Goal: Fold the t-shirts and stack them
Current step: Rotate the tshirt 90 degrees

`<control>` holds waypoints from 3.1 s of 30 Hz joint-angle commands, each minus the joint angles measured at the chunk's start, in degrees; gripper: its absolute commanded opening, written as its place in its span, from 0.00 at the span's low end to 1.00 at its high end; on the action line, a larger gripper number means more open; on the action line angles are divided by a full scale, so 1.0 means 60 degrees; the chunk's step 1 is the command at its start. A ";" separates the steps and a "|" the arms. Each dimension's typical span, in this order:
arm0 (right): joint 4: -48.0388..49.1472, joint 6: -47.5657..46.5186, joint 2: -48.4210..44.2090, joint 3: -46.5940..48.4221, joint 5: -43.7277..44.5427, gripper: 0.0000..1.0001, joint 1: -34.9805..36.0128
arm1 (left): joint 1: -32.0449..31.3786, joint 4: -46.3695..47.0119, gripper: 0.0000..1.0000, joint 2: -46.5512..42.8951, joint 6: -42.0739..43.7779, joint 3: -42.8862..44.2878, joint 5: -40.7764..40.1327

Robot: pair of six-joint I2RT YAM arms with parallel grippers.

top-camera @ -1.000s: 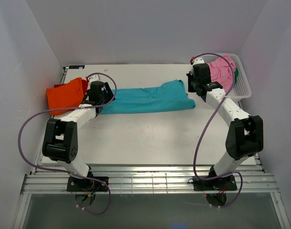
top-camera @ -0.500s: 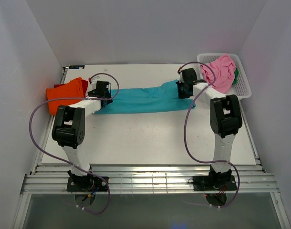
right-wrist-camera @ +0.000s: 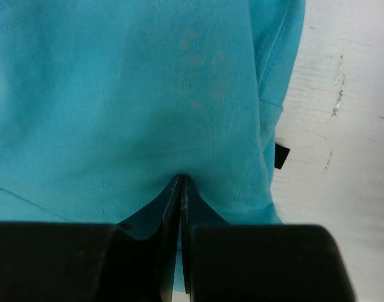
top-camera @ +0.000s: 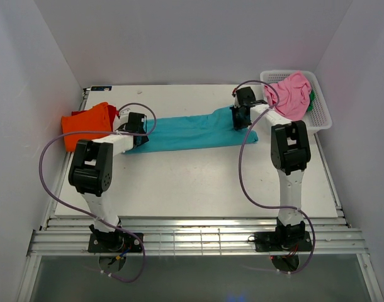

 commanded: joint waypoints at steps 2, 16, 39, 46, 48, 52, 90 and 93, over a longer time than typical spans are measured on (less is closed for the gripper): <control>-0.0529 0.0313 0.0575 0.0960 -0.0093 0.08 -0.0024 | -0.0319 -0.0634 0.67 -0.0652 -0.0625 -0.1003 0.0614; -0.0852 0.0738 0.2056 0.2894 -0.0898 0.08 -0.0010 | -0.2500 -0.0531 0.67 -0.2322 -0.2543 -0.3566 0.0760; -0.0002 0.0929 0.3170 0.4332 -0.1500 0.08 0.0049 | -0.4815 -0.2552 0.64 -0.7288 -0.5488 -0.7053 0.1360; 0.0188 0.0958 0.3375 0.4624 -0.1952 0.11 0.0049 | -0.6205 -0.3007 0.62 -0.7656 -0.6338 -0.7040 0.1376; 0.0363 0.1075 0.3404 0.4625 -0.2143 0.14 0.0049 | -0.6602 -0.2992 0.62 -0.7423 -0.6586 -0.6865 0.1274; 0.0656 0.1324 0.3507 0.4625 -0.2699 0.16 0.0049 | -0.7918 -0.3007 0.62 -0.6676 -0.7025 -0.6295 0.1054; 0.6371 0.3743 0.2881 0.4523 -0.7185 0.27 -0.0083 | -1.0737 -0.0942 0.69 -0.3948 -0.2695 -0.0537 -0.2167; 0.6005 0.3025 0.1329 0.3807 -0.6659 0.27 -0.0243 | -0.9701 0.0080 0.69 -0.4811 -0.1248 -0.0752 -0.2507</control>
